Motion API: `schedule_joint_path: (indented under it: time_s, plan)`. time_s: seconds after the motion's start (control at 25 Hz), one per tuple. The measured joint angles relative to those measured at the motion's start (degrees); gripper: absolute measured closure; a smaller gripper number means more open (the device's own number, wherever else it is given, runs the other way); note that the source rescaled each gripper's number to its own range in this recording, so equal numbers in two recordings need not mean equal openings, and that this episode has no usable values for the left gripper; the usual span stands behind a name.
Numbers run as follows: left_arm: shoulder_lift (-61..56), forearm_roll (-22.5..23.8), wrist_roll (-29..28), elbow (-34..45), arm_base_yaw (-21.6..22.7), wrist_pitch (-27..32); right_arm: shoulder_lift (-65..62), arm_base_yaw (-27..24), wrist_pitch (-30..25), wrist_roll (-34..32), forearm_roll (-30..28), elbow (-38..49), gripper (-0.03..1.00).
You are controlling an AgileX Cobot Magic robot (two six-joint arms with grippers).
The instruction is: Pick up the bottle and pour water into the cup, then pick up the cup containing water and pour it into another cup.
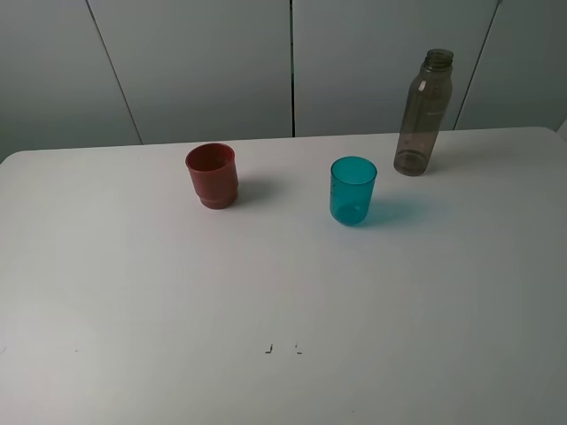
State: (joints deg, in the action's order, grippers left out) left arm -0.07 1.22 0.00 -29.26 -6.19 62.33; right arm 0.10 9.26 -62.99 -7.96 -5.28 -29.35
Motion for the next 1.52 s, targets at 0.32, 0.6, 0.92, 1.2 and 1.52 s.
schedule_joint_path:
  time_s: [0.32,0.6,0.92,1.2,1.52]
  plan:
    - [0.00,0.00,0.00,0.00,0.00,0.00,-0.13,-7.74,0.00,0.33,0.00,0.00,-0.03]
    - [0.00,0.00,0.00,0.00,0.00,0.00,-0.13,-8.02,0.00,0.55,0.00,0.00,-0.03]
    - [0.00,0.00,0.00,0.00,0.00,0.00,-0.13,-8.02,0.00,0.69,0.00,0.00,-0.03]
    - [0.00,0.00,0.00,0.00,0.00,0.00,-0.13,-8.02,0.00,0.80,0.00,0.00,-0.03]
    - [0.00,0.00,0.00,0.00,0.00,0.00,-0.13,-8.02,0.00,0.90,0.00,0.00,-0.03]
